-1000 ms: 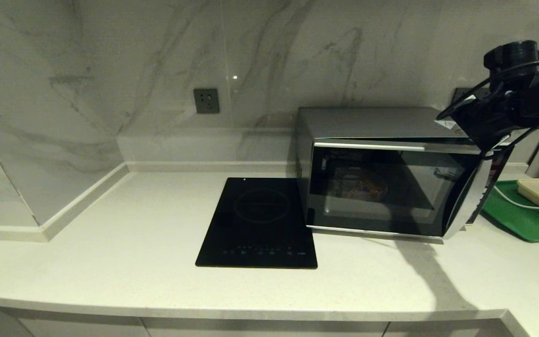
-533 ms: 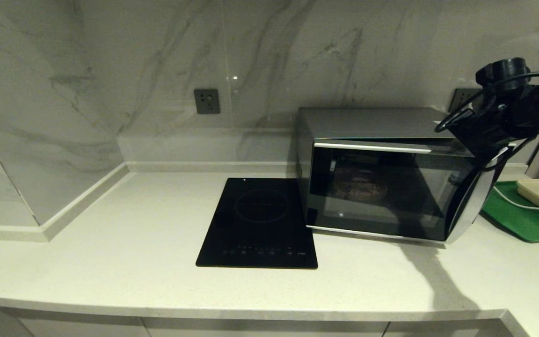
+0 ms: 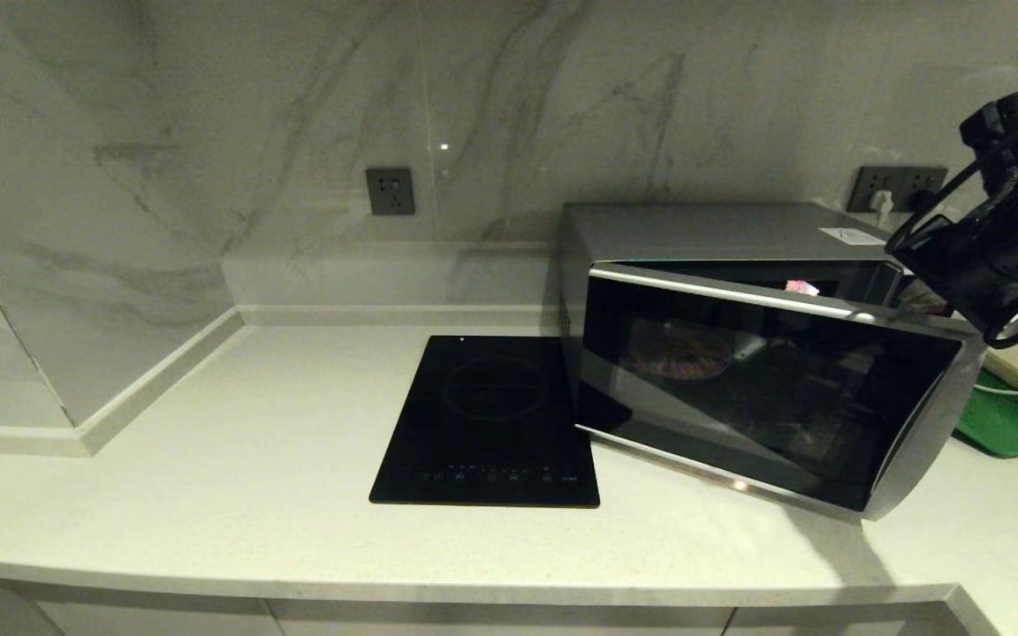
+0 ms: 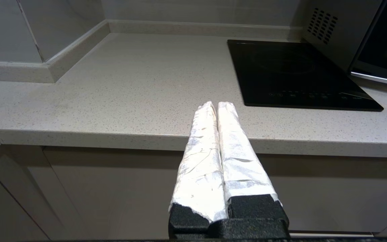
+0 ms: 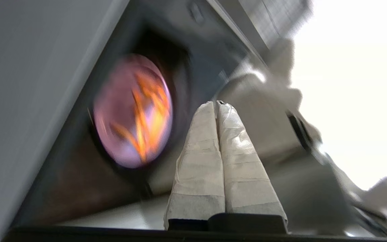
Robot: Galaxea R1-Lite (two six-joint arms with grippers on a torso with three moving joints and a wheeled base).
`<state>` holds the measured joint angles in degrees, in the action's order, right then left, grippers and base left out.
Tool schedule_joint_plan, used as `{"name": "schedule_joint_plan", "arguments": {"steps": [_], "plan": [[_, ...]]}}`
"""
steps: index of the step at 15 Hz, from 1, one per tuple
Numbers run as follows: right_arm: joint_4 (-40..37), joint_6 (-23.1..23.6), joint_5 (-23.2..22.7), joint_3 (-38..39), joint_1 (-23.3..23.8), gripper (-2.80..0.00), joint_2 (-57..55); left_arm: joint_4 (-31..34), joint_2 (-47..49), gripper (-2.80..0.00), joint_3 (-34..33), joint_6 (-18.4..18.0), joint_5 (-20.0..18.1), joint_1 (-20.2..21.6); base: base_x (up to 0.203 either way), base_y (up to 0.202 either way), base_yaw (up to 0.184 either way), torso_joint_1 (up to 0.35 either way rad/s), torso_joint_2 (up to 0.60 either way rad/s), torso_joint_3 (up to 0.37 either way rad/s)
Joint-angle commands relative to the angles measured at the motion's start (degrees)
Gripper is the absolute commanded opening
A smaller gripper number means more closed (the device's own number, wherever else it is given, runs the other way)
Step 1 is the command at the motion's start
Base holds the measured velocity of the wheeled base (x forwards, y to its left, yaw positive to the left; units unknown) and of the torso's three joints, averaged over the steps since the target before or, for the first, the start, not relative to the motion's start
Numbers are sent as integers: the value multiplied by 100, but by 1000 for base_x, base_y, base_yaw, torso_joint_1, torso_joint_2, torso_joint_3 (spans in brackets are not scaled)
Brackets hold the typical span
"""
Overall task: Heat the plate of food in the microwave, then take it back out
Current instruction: Open the microwave oven
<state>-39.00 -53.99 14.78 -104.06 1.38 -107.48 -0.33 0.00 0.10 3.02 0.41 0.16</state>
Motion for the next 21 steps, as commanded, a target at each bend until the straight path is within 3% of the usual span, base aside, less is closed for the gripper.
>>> {"name": "schedule_joint_plan", "arguments": {"steps": [1,4,6,13,18,19,21], "plan": [[-570,30,-45,345,-133,-280,1049,-2,0,-280,-1,5,2,2,0,0,0,0,0,0],[-2213,333,-316,439,-312,-280,1831,-2,0,-280,-1,5,2,2,0,0,0,0,0,0],[-2717,366,-324,599,-321,-280,2055,-2,0,-280,-1,5,2,2,0,0,0,0,0,0],[-1633,409,-209,1166,-175,-280,2162,-2,0,-280,-1,5,2,2,0,0,0,0,0,0],[-1596,649,-241,1223,-415,-280,1704,-2,0,-280,-1,5,2,2,0,0,0,0,0,0],[-1599,844,-235,1298,-638,-280,1657,-2,0,-280,-1,5,2,2,0,0,0,0,0,0],[-1602,1705,-210,1507,-1172,-280,1651,-2,0,-280,-1,5,2,2,0,0,0,0,0,0]]}}
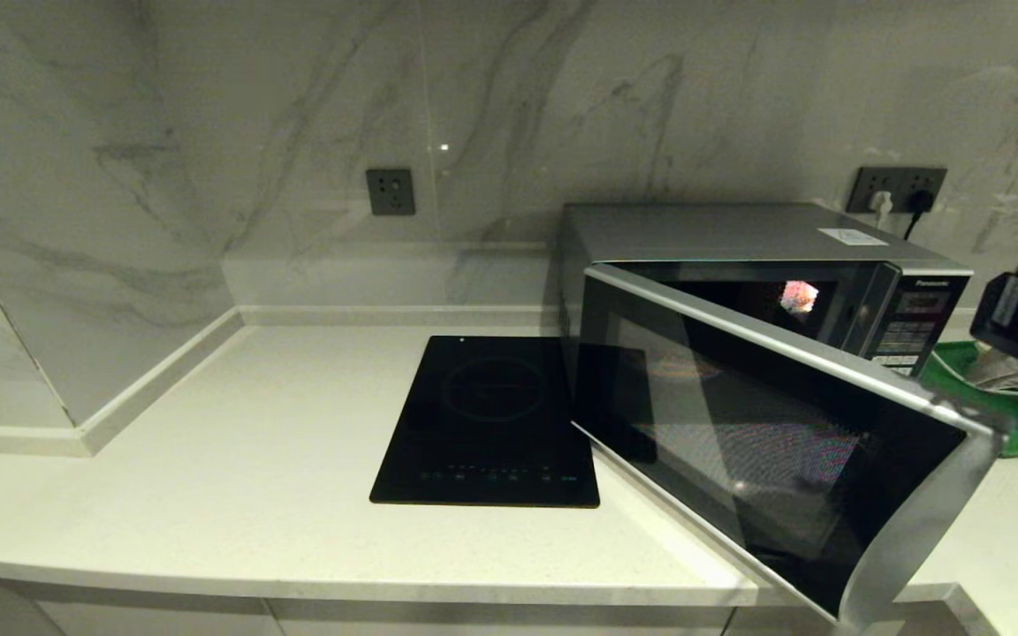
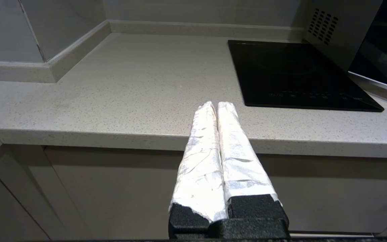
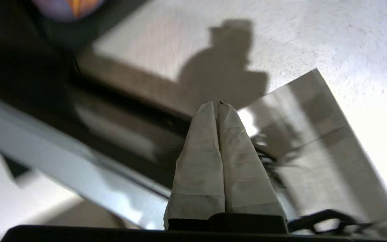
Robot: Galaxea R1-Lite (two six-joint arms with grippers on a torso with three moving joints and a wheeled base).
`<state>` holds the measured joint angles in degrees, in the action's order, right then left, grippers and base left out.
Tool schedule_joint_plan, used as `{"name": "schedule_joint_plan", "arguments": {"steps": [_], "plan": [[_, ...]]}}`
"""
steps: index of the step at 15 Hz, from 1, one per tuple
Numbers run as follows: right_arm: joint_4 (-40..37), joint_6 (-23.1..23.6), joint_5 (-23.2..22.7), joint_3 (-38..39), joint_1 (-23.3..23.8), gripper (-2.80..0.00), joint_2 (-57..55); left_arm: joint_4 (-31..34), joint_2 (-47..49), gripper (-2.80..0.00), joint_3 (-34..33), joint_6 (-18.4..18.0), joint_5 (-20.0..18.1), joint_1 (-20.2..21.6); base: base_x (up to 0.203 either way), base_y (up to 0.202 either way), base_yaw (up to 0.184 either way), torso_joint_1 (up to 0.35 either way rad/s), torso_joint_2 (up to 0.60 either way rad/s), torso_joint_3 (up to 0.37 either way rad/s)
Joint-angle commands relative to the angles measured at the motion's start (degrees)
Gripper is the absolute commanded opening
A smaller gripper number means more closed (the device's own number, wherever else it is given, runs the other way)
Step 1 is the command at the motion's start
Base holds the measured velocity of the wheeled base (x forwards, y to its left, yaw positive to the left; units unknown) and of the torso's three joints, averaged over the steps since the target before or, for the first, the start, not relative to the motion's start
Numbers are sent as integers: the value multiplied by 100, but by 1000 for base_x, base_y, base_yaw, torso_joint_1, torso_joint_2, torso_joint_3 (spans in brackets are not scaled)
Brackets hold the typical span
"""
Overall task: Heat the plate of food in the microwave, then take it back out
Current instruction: Open the microwave oven
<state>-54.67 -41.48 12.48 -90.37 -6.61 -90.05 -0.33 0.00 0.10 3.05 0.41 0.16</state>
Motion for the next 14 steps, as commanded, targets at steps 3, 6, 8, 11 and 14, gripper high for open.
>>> {"name": "schedule_joint_plan", "arguments": {"steps": [3,6,8,11,14], "plan": [[-36,715,260,241,-1279,-280,-65,-2,0,-280,-1,3,2,2,0,0,0,0,0,0],[-59,762,345,243,-2080,-280,48,-2,0,-280,-1,3,2,2,0,0,0,0,0,0],[-61,756,334,275,-2126,-280,85,-2,0,-280,-1,3,2,2,0,0,0,0,0,0],[-61,756,343,362,-2313,-280,114,-2,0,-280,-1,3,2,2,0,0,0,0,0,0],[-61,771,445,215,-2744,-280,-19,-2,0,-280,-1,3,2,2,0,0,0,0,0,0]]}}
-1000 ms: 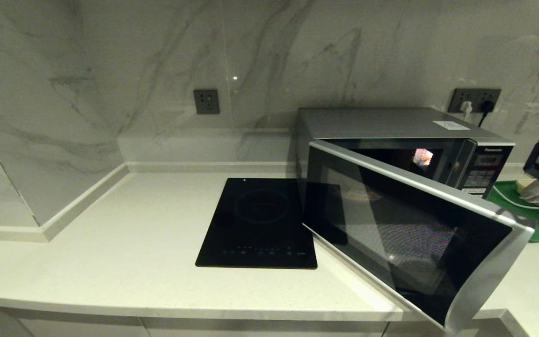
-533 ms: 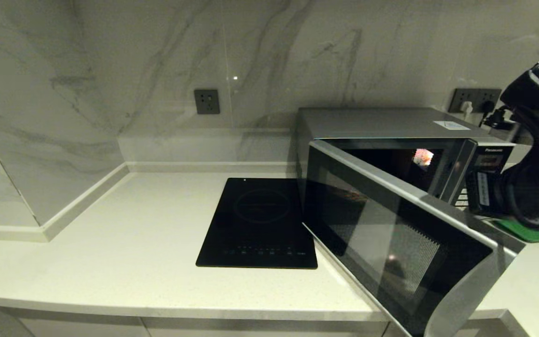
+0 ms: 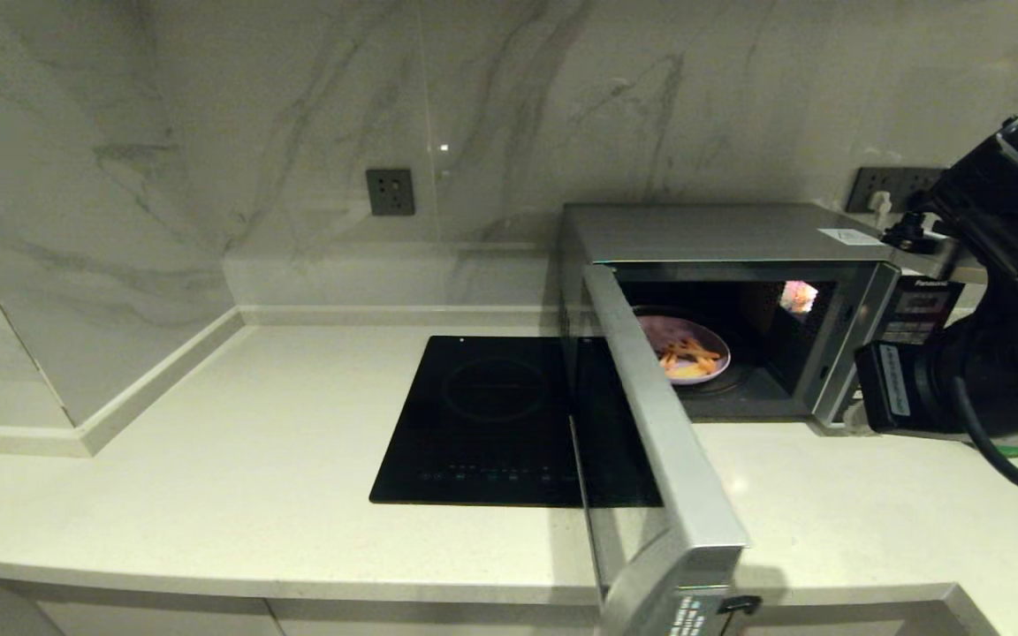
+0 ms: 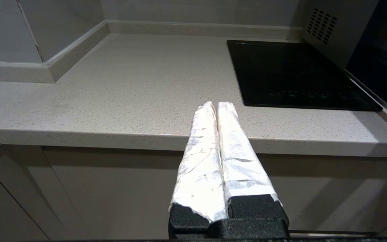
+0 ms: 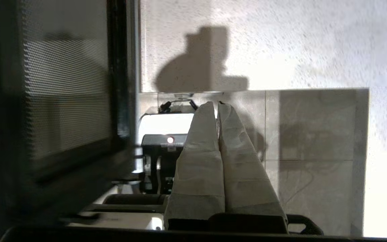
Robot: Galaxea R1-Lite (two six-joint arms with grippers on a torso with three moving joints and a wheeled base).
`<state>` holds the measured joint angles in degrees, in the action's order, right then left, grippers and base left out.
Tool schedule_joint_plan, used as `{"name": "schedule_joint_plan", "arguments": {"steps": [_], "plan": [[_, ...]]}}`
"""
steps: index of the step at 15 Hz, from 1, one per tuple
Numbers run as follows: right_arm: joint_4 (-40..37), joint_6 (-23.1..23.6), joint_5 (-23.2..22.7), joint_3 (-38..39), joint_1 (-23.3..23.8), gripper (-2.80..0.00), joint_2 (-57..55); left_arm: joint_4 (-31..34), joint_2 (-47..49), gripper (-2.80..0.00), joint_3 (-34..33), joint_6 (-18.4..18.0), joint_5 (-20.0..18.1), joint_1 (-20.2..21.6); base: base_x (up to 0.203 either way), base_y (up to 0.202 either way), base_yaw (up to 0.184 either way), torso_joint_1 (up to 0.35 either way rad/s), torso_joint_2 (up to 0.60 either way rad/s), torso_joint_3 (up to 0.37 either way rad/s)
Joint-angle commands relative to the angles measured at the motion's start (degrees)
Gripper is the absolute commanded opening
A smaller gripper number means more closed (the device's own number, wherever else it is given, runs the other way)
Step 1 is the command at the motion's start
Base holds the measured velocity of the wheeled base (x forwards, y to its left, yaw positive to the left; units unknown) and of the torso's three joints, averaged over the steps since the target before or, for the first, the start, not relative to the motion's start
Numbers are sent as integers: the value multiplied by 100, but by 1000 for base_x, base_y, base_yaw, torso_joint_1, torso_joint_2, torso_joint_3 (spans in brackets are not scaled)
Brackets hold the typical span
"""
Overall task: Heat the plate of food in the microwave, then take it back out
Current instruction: Open the microwave oven, then take the plate out of the microwave
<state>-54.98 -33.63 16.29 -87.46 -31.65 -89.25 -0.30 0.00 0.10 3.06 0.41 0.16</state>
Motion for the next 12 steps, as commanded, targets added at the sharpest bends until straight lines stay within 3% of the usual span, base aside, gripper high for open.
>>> {"name": "schedule_joint_plan", "arguments": {"steps": [1,5,12], "plan": [[-21,-13,194,-159,-486,-280,-264,-5,0,-280,-1,2,2,2,0,0,0,0,0,0],[52,-3,297,-525,-1478,-280,-536,-5,0,-280,-1,2,2,2,0,0,0,0,0,0],[66,-28,261,-554,-1745,-280,-664,-5,0,-280,-1,2,10,2,0,0,0,0,0,0]]}}
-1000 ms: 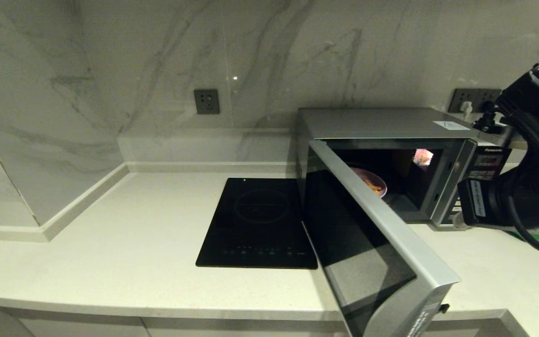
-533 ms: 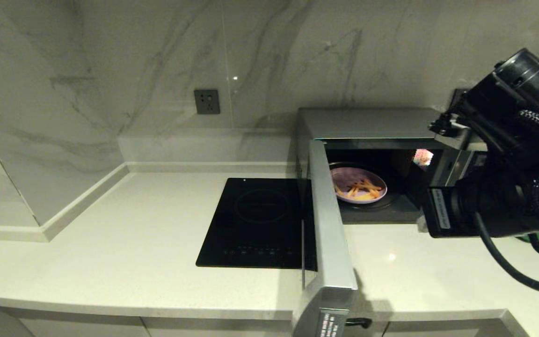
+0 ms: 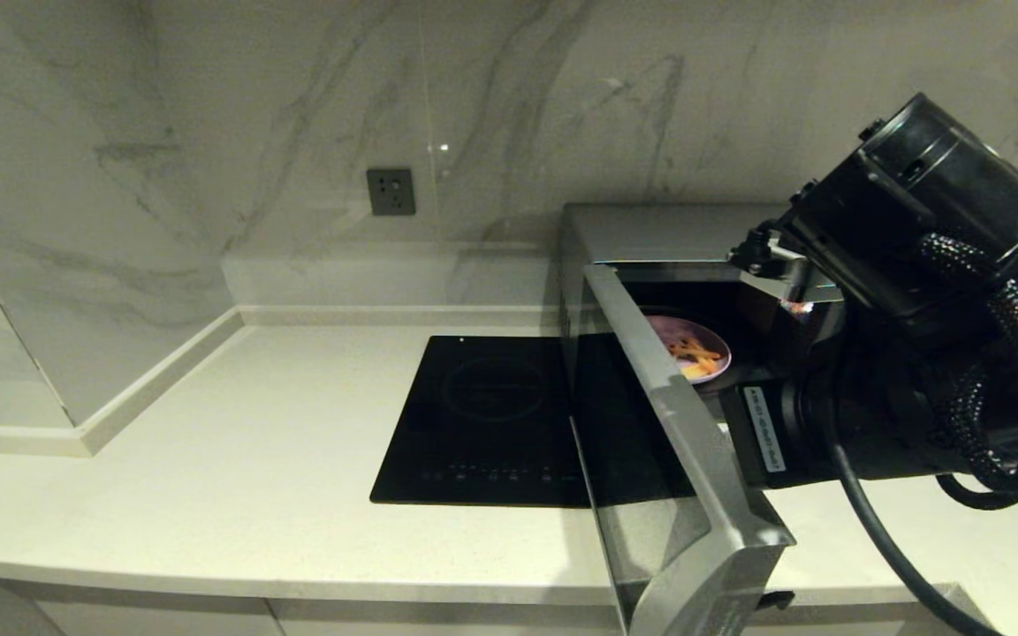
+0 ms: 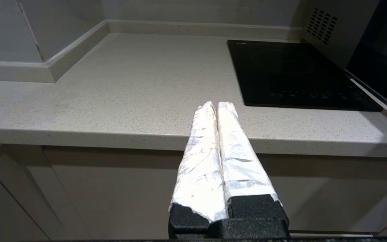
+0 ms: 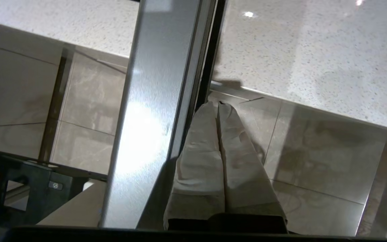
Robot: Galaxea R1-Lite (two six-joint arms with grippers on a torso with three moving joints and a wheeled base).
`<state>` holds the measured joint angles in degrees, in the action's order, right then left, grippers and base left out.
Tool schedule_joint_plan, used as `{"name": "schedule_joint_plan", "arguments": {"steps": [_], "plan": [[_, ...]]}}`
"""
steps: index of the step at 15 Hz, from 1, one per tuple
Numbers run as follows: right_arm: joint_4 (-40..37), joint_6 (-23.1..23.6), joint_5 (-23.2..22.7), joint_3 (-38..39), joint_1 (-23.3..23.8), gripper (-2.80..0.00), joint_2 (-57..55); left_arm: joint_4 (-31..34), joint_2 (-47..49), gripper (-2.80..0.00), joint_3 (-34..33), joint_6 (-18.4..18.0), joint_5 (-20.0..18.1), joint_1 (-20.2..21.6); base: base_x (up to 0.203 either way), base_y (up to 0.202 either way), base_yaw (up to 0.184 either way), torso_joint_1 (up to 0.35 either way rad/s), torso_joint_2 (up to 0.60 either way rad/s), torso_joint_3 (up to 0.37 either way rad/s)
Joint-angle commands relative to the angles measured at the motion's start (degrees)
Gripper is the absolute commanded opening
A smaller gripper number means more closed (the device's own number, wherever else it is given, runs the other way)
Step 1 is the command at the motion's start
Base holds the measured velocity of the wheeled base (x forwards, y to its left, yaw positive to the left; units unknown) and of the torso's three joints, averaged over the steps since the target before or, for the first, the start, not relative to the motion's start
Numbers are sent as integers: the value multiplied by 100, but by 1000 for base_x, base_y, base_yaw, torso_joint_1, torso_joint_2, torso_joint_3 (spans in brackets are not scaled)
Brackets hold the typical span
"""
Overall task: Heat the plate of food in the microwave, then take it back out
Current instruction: Take the plate out of the microwave
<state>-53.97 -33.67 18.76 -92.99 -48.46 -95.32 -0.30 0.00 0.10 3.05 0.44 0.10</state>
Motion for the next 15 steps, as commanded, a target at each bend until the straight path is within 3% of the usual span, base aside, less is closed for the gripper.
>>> {"name": "schedule_joint_plan", "arguments": {"steps": [1,5,8,12,15], "plan": [[-35,-26,14,-9,-104,-280,-66,-5,0,-280,-1,2,0,7,0,0,0,0,0,0],[-33,-64,49,-44,-303,-280,-180,-5,0,-280,-1,2,0,7,0,0,0,0,0,0],[56,-547,302,-45,-16,-280,-204,-5,0,-280,-1,2,0,7,0,0,0,0,0,0],[252,-2518,708,-40,1258,-280,-671,-5,0,-280,-1,2,0,7,0,0,0,0,0,0],[359,-3339,792,-160,2291,-280,-1107,-5,0,-280,-1,2,0,7,0,0,0,0,0,0]]}}
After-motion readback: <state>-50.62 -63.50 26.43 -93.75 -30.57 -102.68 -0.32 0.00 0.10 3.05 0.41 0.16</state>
